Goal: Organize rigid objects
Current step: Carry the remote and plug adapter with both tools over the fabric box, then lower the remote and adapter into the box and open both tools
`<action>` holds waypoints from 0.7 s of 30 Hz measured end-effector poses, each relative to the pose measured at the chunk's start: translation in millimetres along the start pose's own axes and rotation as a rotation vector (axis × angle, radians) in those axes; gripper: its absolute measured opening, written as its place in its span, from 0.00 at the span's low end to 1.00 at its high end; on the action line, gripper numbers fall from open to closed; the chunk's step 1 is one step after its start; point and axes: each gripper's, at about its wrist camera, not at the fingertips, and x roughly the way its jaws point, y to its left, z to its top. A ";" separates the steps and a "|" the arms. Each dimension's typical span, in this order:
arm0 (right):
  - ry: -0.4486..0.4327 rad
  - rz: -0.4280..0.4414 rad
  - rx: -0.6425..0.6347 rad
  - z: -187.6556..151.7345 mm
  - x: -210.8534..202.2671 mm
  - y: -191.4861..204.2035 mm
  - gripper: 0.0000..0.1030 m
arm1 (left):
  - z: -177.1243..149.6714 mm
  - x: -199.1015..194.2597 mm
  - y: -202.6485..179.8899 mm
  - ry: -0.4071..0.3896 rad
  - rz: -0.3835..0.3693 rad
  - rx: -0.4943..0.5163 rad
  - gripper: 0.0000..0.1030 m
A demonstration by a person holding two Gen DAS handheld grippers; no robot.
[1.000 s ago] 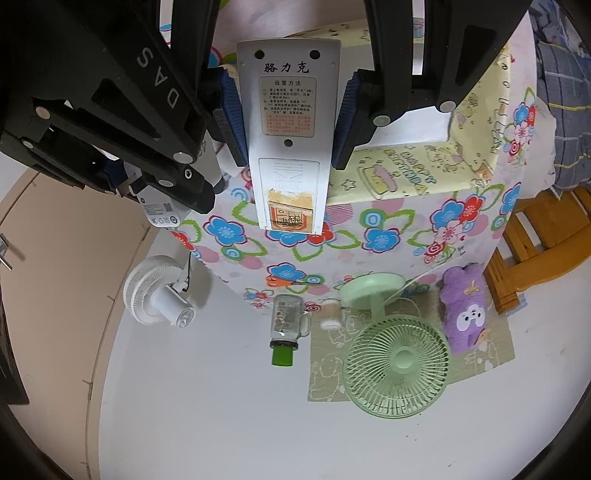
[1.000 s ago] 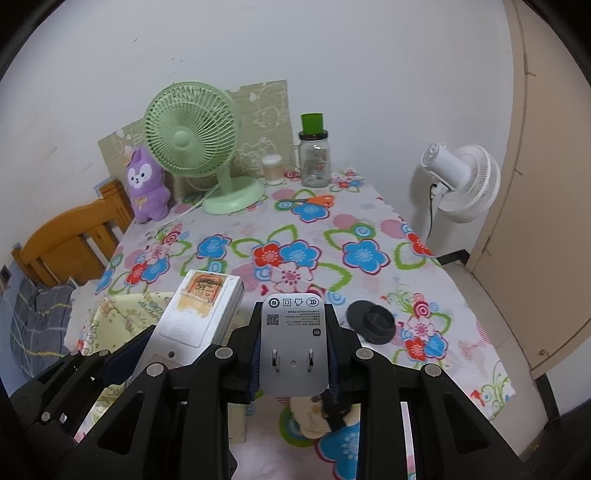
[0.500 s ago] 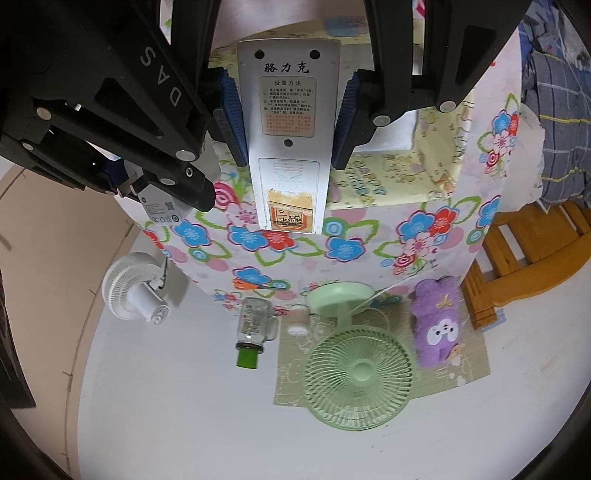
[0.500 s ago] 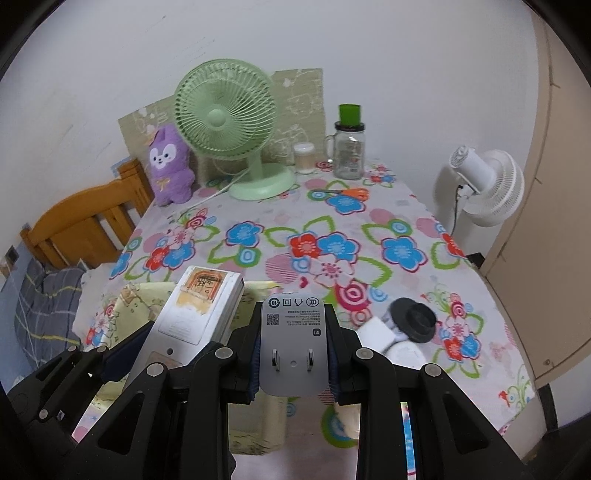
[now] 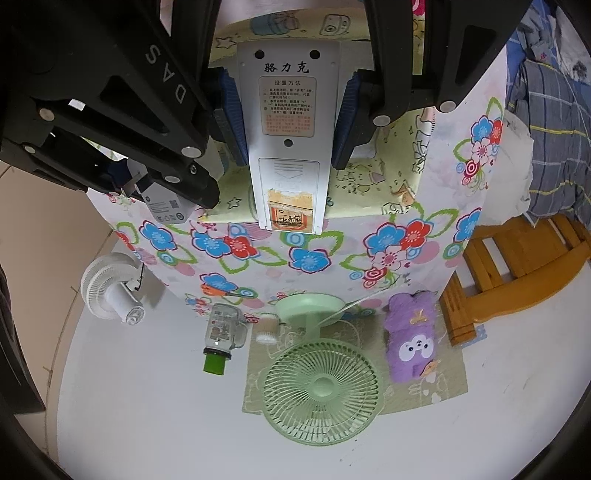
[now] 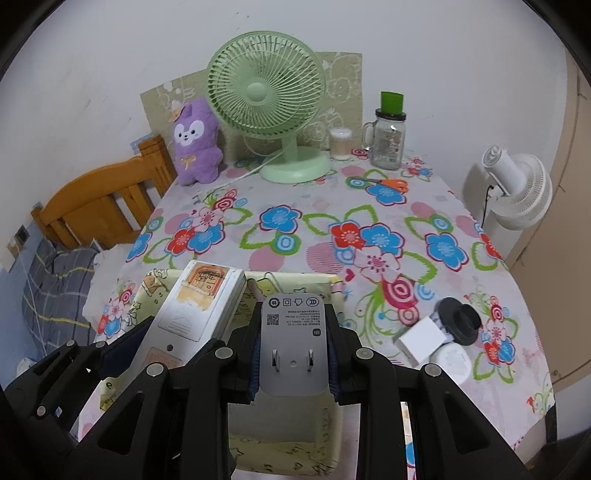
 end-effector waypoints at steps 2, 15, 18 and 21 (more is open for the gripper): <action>0.005 0.002 -0.004 0.2 3.1 2.8 0.30 | -0.3 2.3 3.0 0.004 0.000 -0.005 0.45; 0.055 0.000 -0.020 1.8 36.5 14.1 0.30 | -3.7 28.3 20.7 0.035 0.016 -0.029 0.45; 0.068 0.001 -0.021 1.8 45.0 14.7 0.30 | -5.3 34.6 25.3 0.044 0.018 -0.039 0.45; 0.083 -0.001 -0.021 0.7 53.3 15.4 0.30 | -8.9 42.2 28.3 0.060 0.021 -0.044 0.45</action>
